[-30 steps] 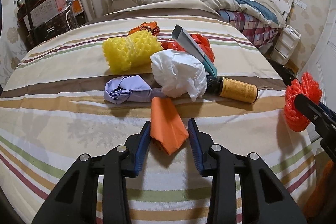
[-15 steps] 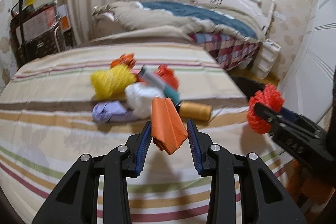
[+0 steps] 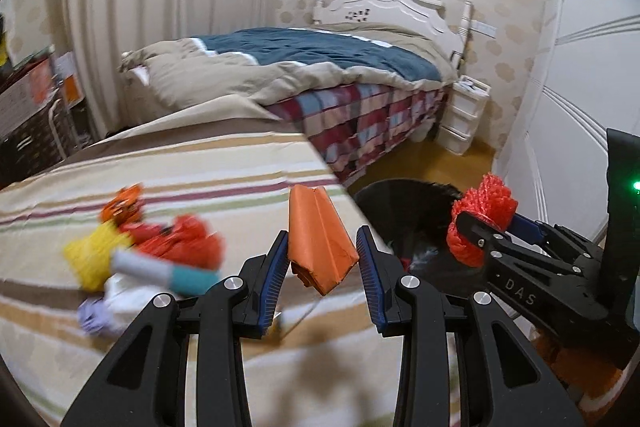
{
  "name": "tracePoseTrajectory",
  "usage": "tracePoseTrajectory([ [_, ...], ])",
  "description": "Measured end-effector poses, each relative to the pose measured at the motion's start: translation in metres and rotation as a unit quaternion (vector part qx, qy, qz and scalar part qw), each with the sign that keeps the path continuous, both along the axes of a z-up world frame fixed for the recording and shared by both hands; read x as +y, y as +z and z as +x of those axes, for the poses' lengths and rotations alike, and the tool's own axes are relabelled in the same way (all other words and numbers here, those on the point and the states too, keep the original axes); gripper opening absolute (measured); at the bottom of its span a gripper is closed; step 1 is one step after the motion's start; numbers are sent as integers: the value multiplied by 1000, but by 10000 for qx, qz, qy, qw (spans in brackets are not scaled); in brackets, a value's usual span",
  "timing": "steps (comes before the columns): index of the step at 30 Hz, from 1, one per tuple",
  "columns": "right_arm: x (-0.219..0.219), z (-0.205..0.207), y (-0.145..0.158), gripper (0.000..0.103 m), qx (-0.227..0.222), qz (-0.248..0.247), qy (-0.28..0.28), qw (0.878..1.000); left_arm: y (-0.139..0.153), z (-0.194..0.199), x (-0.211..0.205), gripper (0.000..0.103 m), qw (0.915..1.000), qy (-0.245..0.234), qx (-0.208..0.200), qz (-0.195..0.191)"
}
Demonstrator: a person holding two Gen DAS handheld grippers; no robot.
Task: Collect trash
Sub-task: 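Carry the net and orange cloth over the bin and open both tools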
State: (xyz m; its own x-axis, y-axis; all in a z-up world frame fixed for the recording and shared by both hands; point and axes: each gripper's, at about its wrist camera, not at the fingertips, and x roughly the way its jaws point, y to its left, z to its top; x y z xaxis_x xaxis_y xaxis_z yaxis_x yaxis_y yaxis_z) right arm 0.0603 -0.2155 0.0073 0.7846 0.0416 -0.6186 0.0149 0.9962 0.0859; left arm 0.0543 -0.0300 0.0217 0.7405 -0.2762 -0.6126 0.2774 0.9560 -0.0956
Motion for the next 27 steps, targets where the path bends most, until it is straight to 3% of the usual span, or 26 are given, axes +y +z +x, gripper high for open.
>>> tracePoseTrajectory([
  [10,-43,39,-24,51,338,-24,-339,9989,-25,46,-61,37,9988,-351,213,273],
  [27,-78,68,-49,53,575,38,-584,9966,-53,85,-102,38,9958,-381,481,673],
])
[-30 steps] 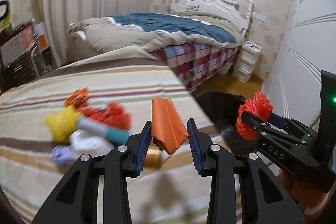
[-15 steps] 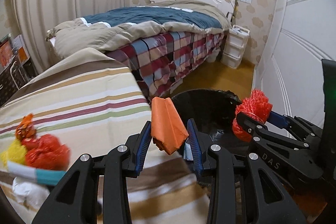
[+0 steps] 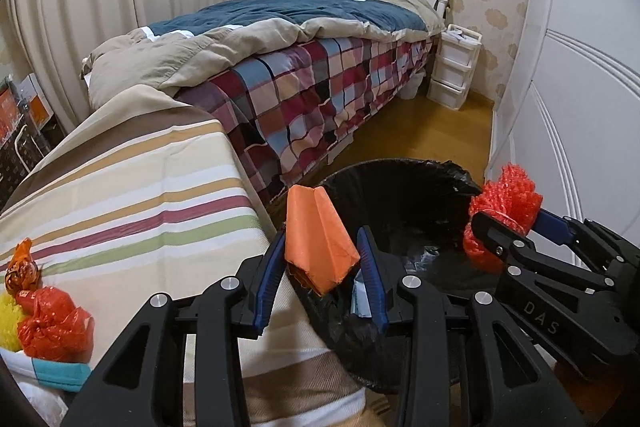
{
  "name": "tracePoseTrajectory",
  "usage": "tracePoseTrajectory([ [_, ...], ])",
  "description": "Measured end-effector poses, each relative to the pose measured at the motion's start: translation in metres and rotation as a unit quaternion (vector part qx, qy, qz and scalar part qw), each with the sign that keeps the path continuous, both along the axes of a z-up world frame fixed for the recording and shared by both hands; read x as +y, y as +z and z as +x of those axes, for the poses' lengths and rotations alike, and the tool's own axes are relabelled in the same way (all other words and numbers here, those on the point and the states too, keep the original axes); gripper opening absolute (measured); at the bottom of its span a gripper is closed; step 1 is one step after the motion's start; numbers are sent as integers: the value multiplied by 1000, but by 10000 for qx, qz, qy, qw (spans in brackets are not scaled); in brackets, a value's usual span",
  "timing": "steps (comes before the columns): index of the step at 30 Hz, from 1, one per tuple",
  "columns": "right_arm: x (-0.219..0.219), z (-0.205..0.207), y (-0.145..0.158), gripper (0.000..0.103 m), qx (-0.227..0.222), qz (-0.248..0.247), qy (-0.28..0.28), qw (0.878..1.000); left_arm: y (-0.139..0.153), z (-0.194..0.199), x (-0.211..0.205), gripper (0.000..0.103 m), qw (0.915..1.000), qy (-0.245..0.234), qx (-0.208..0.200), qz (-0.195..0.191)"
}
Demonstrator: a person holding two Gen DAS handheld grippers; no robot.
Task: Collect trash
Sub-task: 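Carry the net and orange cloth over the bin and open both tools, then move both open tools back toward the remaining items on the table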
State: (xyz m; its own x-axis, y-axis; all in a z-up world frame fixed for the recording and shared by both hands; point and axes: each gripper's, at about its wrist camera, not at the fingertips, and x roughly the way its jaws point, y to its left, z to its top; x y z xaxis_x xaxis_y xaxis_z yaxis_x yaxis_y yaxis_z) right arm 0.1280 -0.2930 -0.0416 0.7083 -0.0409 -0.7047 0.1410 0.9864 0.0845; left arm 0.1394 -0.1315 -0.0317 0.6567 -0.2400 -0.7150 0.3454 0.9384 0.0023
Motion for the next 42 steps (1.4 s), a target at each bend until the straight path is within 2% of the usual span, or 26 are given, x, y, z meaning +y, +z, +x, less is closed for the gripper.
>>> tracePoseTrajectory([
  [1,-1,0,-1,57,10,5,-7,10000,-1,1,-1,40,10000,-3,14,24],
  [3,-4,0,-2,58,5,-29,-40,10000,-2,3,-3,44,10000,-11,34,67],
  [5,-5,1,-4,59,10,-65,-59,10000,-1,2,-3,57,10000,11,-12,72],
  [7,-8,1,-4,66,-15,-81,-116,9999,1,2,-2,63,10000,42,-49,45],
  [11,-11,1,-2,70,-51,-104,-200,9997,2,4,0,74,9999,132,-53,32],
  [14,-12,-1,0,77,-80,-167,-267,9995,4,5,4,78,9996,251,-87,-6],
  [18,-13,-9,5,91,-237,-210,-402,9987,8,2,12,82,9990,427,-114,-21],
  [22,-10,-21,13,97,-444,-231,-574,9971,16,-8,22,84,9984,522,-196,-29],
  [33,27,-53,20,97,-433,-95,-233,9987,34,-56,62,89,9960,758,-465,81],
  [42,84,-71,29,97,-467,-66,286,9985,40,-103,123,90,9918,1149,-537,134],
])
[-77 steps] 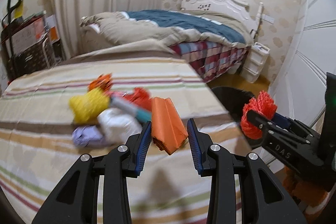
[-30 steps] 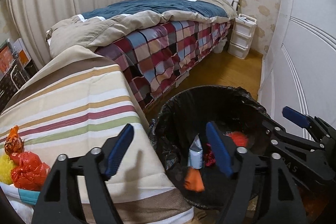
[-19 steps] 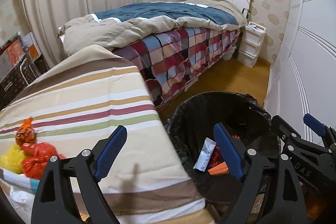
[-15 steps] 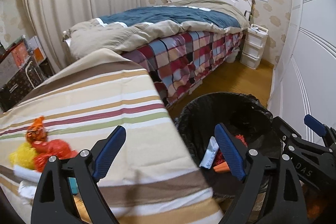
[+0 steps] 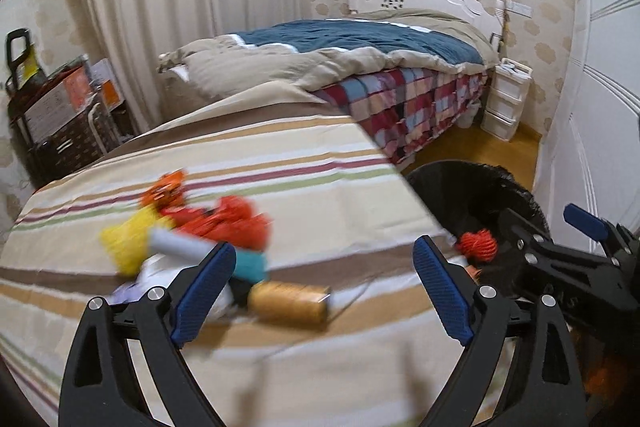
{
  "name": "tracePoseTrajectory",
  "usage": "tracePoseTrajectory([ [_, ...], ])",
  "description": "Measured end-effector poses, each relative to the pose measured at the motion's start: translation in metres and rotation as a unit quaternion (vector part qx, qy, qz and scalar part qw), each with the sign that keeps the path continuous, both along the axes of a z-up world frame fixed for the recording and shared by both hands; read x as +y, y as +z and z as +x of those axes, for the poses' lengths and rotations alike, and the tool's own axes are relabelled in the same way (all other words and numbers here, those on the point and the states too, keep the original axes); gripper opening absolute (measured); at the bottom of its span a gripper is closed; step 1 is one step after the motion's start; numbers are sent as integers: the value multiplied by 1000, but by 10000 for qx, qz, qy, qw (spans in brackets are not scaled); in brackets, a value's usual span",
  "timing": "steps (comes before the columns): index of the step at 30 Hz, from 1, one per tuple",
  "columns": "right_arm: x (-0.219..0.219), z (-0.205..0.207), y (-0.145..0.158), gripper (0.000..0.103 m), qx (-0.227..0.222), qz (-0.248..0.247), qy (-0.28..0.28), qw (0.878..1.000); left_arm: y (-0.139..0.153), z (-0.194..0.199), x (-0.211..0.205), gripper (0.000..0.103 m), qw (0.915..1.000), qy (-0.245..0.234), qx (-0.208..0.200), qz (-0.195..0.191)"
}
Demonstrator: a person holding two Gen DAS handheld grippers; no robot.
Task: Collect trash
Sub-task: 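Move both open tools back toward the remaining items on the table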
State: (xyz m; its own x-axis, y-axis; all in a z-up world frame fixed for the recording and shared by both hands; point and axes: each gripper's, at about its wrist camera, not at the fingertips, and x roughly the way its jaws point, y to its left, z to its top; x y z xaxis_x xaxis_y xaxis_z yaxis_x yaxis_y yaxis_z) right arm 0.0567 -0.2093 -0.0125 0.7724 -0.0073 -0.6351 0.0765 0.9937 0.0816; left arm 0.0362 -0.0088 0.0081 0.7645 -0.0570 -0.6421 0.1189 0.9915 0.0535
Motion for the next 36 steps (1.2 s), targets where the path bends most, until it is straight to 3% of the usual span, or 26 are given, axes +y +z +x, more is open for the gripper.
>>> tracePoseTrajectory([
  [9,65,5,-1,97,148,-183,645,9976,-1,-41,76,91,9975,713,3,13],
  [17,107,9,0,97,346,-252,1200,9918,-17,-48,137,91,9888,1479,136,155],
  [23,137,2,-5,97,416,-426,1595,9854,-25,-52,165,91,9834,1794,261,78],
  [31,140,25,-3,97,432,-691,1221,9892,-27,-60,175,91,9823,1854,279,54],
  [36,133,34,-18,97,803,-963,1173,9851,-30,-60,181,91,9809,1916,321,7],
])
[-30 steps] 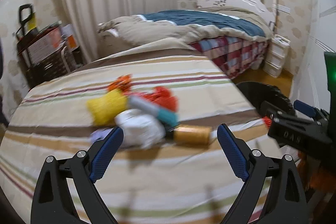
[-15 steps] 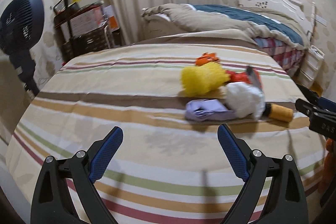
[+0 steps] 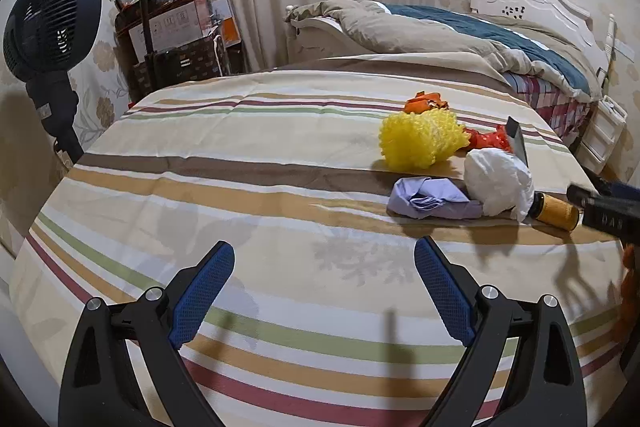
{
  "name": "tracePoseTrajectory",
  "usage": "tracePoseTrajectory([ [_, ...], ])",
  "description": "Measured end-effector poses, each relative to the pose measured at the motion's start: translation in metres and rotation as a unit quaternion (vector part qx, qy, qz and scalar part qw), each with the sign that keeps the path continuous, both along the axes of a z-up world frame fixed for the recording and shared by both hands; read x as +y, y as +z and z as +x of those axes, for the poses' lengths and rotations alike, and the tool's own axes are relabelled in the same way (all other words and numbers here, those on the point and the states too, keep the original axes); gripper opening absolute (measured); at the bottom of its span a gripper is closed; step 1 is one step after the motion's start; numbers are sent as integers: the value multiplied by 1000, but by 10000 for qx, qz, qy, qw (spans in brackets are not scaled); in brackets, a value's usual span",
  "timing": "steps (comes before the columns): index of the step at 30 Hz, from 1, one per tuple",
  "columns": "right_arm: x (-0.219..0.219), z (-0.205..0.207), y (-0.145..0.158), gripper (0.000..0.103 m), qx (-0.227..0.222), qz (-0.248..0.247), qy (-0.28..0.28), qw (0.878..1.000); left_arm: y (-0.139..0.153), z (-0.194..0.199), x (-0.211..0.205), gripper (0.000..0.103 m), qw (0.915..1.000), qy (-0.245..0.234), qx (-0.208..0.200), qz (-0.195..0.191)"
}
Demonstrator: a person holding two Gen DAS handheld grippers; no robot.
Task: Collect trash
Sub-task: 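Move both open tools back toward the remaining items on the table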
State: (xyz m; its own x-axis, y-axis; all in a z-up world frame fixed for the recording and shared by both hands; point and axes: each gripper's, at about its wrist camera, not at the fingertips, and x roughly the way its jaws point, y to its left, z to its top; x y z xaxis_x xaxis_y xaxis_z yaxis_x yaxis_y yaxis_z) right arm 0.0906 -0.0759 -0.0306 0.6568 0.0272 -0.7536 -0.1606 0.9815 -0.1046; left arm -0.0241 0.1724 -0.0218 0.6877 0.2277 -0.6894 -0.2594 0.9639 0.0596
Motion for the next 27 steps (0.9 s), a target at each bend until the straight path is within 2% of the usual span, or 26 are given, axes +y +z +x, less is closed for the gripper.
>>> tracePoseTrajectory([
  [10,17,-40,-8,97,227,144,548,9981,-2,1,3,91,10000,43,47,-59],
  [14,18,-48,-6,97,113,74,515,9986,0,-1,6,91,9999,74,32,-60],
  [22,21,-53,12,96,-100,370,556,9977,-1,-4,14,91,9998,161,32,-133],
  [23,26,-53,13,96,-113,358,606,9975,-1,-4,14,91,9998,161,32,-129],
  [25,35,-51,13,85,-98,344,731,9967,-1,-4,15,91,9998,162,33,-137],
  [27,40,-49,11,79,-53,372,833,9958,-1,-4,15,91,9997,178,31,-156],
])
